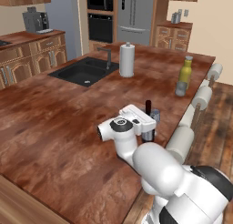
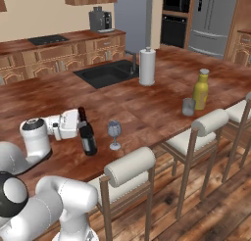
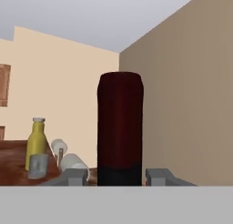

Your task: There is a wine glass and glass cup on the dining counter. Place the wine bottle next to the wine glass and the juice bottle next to the glass cup.

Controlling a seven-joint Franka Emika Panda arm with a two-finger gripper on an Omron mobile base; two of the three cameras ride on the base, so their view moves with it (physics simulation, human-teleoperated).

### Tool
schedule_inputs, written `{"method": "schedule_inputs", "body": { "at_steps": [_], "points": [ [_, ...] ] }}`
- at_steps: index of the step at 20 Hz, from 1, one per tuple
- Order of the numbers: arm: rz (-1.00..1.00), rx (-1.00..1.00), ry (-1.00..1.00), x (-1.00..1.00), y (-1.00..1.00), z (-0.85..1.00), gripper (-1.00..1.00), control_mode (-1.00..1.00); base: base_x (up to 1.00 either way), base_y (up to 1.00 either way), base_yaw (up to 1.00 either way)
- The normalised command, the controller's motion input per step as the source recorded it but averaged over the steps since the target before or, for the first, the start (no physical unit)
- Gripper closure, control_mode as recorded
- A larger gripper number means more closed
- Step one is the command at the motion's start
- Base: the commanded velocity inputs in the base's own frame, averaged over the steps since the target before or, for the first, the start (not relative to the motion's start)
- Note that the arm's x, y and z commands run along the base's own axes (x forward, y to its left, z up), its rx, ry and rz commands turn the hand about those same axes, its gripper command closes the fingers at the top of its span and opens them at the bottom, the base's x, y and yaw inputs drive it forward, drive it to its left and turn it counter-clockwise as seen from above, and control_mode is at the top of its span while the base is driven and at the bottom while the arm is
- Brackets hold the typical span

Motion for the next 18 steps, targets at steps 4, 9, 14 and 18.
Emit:
{"method": "schedule_inputs", "body": {
  "at_steps": [4, 9, 14, 18],
  "points": [
    [0.0, 0.0, -0.06, 0.05, -0.19, -0.14, 1.0, -1.0, 0.0, 0.0, 0.0],
    [0.0, 0.02, -0.01, 0.2, -0.14, -0.16, 1.0, -1.0, 0.0, 0.0, 0.0],
    [0.0, 0.03, 0.0, 0.2, -0.09, -0.16, 1.0, -1.0, 0.0, 0.0, 0.0],
    [0.0, 0.08, -0.01, 0.13, -0.04, -0.19, 1.0, -1.0, 0.0, 0.0, 0.0]
  ]
}}
